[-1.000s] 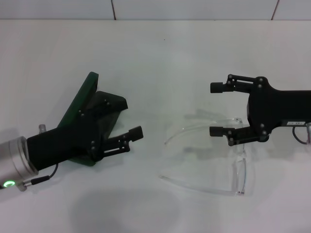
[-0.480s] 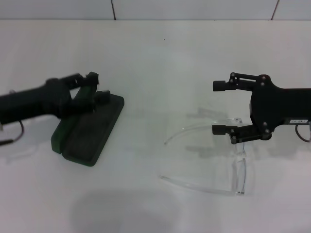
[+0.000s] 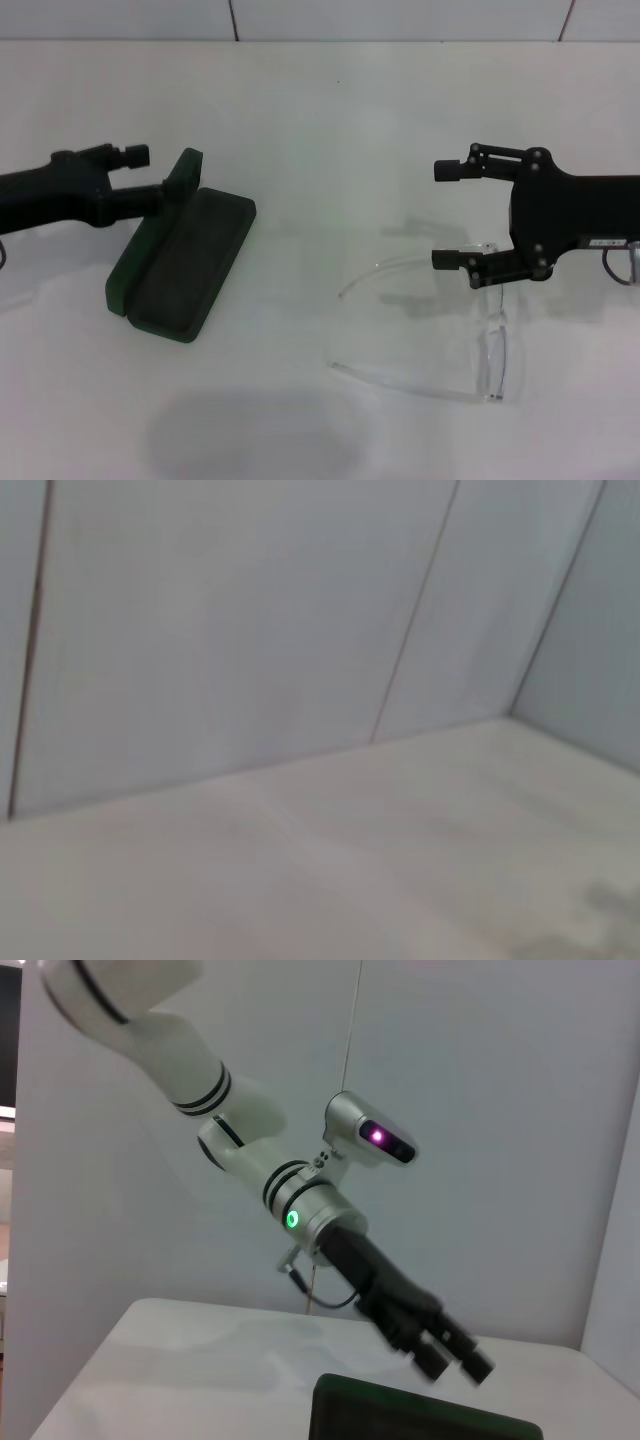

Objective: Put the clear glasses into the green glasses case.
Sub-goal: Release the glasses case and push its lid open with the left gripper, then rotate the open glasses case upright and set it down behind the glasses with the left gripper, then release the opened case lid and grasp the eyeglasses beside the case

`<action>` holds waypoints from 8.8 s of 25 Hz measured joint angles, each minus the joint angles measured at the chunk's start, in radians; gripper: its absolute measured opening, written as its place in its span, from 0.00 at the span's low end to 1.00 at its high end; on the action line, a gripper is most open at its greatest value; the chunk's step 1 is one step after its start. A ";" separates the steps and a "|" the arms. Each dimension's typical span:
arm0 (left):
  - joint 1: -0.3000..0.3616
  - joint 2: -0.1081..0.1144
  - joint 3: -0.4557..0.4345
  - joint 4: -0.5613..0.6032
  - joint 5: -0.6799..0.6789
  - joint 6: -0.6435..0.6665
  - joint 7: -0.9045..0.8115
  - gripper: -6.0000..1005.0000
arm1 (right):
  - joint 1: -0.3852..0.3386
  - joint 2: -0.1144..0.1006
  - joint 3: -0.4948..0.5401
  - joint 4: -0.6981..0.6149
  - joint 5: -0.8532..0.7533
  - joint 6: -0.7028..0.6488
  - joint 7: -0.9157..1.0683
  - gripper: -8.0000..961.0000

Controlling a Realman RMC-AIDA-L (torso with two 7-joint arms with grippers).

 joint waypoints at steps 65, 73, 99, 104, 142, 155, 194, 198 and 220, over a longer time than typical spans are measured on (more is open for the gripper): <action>-0.072 -0.105 0.109 -0.129 -0.139 -0.141 0.027 0.22 | -0.027 0.015 -0.010 -0.011 -0.100 -0.037 -0.116 0.90; -0.137 -0.104 0.109 -0.049 -0.189 -0.144 0.279 0.22 | -0.036 0.030 -0.011 -0.013 -0.167 -0.060 -0.145 0.89; -0.417 -0.110 0.109 0.329 0.252 -0.460 0.486 0.21 | -0.028 0.040 -0.012 -0.014 -0.209 -0.056 -0.147 0.89; -0.408 -0.110 0.108 0.360 0.235 -0.545 0.521 0.21 | -0.030 0.041 -0.012 -0.014 -0.209 -0.055 -0.147 0.89; -0.241 -0.107 0.107 0.262 -0.235 -0.249 0.418 0.57 | -0.034 0.041 0.060 -0.029 -0.199 -0.061 -0.025 0.89; 0.170 -0.110 0.105 0.472 -0.695 -0.126 0.760 0.57 | -0.074 0.058 0.105 -0.544 -0.450 -0.053 0.618 0.88; 0.193 -0.112 0.104 0.511 -0.728 -0.183 0.789 0.57 | 0.065 0.120 -0.009 -0.961 -0.916 0.076 1.317 0.88; 0.201 -0.112 0.104 0.530 -0.735 -0.181 0.789 0.57 | -0.009 0.121 0.137 -0.857 -0.572 0.100 1.034 0.88; 0.259 -0.114 0.103 0.575 -0.838 -0.171 0.796 0.57 | -0.020 0.101 0.111 -0.679 -0.385 0.064 0.288 0.84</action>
